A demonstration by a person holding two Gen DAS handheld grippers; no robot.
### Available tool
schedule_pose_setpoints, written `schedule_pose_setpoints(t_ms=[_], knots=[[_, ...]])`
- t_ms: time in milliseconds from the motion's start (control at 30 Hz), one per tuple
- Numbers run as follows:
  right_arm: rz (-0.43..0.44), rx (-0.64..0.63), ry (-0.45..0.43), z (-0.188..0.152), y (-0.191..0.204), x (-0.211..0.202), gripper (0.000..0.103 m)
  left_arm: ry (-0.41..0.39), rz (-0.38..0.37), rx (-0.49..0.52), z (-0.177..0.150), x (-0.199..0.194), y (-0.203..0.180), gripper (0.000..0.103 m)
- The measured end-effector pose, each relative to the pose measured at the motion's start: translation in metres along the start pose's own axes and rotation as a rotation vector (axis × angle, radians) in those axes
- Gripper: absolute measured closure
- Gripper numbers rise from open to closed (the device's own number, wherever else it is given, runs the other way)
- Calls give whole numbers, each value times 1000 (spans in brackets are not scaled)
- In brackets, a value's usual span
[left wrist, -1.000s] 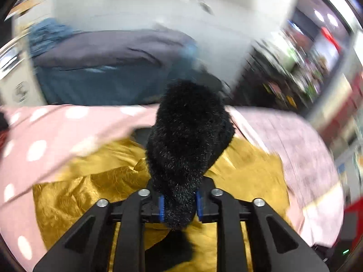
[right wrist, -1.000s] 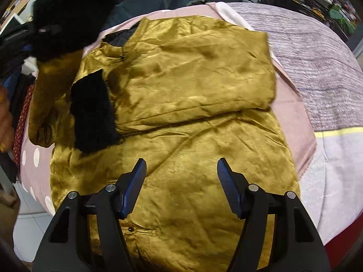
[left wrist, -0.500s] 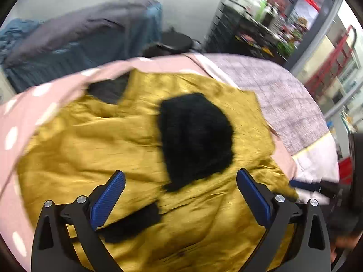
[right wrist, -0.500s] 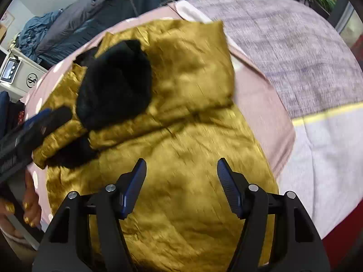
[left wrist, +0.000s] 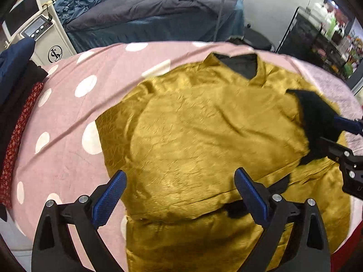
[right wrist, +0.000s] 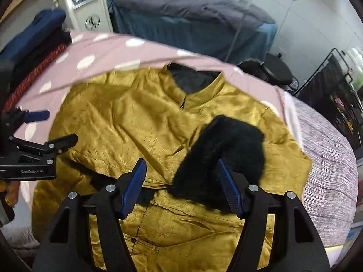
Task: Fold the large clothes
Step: 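Grasp the jacket side with the left gripper and fold it toward the buttons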
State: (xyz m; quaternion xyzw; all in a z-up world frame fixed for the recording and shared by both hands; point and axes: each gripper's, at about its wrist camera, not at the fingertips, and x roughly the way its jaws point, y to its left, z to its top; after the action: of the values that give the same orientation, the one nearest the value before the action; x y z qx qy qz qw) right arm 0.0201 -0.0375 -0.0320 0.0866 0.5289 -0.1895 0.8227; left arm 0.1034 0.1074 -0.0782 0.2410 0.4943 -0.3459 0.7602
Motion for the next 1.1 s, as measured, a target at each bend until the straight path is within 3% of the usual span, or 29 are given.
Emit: schedule_pose_setpoints(t_ms=[133,233,400,567,900,1100], knots=[[-59,67,160,-10,-14,48,38,93,55,36,-7,35,4,9],[17,181,269,-24,-32,81,38,165,78,45,-12,62,9,5],[0,126,267,-22,-24,92,36,203,47,-16,-12,83,21,5],[-43,64,287,-17,-12,105,33,212,58,7,-10,91,20,5],[-94,11,344,-4,3,122,29,179,48,-2,-16,82,30,5],[-101,28,271,-3,9,88,29,20,55,-26,-40,28,42,6]])
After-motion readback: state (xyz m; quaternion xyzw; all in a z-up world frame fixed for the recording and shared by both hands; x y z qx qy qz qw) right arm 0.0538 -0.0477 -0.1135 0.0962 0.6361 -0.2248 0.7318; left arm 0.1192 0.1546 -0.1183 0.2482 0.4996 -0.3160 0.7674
